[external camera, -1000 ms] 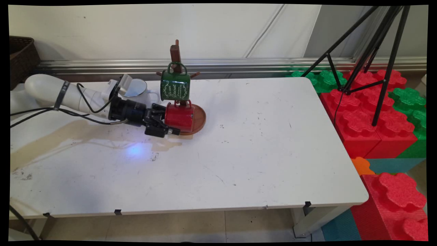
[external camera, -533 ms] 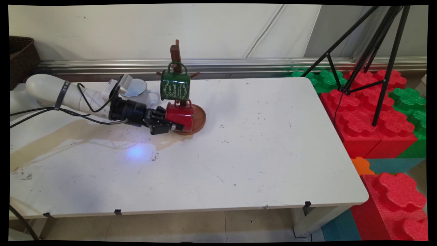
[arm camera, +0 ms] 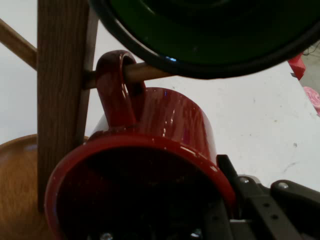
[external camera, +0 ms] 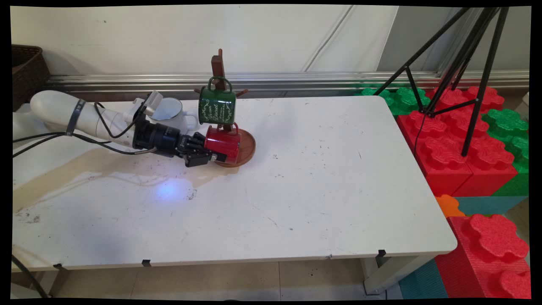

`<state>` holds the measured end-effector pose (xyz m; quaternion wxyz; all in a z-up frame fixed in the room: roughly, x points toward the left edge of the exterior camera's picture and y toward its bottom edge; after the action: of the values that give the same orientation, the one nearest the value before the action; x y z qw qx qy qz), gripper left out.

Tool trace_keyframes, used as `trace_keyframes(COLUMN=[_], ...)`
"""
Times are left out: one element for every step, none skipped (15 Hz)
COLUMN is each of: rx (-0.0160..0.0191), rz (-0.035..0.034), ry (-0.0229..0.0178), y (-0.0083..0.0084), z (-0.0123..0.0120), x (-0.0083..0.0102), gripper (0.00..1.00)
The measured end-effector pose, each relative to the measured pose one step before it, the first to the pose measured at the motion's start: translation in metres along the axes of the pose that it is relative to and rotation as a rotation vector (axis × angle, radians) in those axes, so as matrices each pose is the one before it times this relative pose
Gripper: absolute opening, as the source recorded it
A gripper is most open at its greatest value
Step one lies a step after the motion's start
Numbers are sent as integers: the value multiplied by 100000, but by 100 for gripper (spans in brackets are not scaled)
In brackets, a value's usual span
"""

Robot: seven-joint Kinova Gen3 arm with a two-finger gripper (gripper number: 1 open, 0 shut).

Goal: Place the picked object on the table

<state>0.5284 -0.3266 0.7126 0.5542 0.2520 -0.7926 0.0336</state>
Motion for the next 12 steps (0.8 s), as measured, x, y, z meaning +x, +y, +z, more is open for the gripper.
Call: trace_keyframes(rx=[-265, -458, -502, -483, -368, -600, -784, -768, -703, -565, -547, -719], rz=[-72, -51, -32, -29, 64, 78, 135, 114, 109, 125, 76, 106], ry=[81, 103, 175, 209, 120, 158, 159, 93, 14, -47, -78, -141], y=[27, 43, 73, 93, 75, 129, 176, 207, 225, 189, 183, 251], z=[-70, -51, -68, -76, -52, -63, -80, -100, -94, -86, -85, -122], x=[31, 56, 66, 66, 53, 81, 84, 65, 36, 18, 4, -3], gripper=[0, 0, 0, 0, 0, 0, 0, 0, 0, 0, 0, 0])
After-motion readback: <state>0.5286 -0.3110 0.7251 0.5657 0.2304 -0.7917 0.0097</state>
